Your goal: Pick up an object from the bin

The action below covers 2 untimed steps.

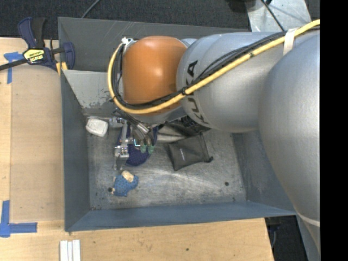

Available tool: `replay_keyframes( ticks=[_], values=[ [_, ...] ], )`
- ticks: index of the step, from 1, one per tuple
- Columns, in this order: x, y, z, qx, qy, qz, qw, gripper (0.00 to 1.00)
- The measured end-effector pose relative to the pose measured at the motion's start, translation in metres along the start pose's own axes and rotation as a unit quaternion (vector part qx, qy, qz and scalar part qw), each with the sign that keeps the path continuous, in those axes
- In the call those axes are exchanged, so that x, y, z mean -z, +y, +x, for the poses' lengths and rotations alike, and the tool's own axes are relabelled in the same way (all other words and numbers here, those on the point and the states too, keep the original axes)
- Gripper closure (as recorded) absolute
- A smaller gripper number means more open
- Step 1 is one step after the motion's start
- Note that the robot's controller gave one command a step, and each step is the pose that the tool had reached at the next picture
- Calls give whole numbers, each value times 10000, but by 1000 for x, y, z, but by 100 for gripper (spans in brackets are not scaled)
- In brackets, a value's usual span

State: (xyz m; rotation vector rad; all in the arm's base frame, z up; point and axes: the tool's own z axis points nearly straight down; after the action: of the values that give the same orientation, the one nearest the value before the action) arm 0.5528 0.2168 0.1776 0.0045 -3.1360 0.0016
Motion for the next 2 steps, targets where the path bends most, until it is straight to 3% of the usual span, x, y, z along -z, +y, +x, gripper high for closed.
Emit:
replay_keyframes(
  ticks=[1, 2],
  values=[
    [-90, -78, -2, 1062, -135, -26, 9942, 0],
    [-88, -78, -6, 1041, -219, -46, 9943, 100]
  ],
)
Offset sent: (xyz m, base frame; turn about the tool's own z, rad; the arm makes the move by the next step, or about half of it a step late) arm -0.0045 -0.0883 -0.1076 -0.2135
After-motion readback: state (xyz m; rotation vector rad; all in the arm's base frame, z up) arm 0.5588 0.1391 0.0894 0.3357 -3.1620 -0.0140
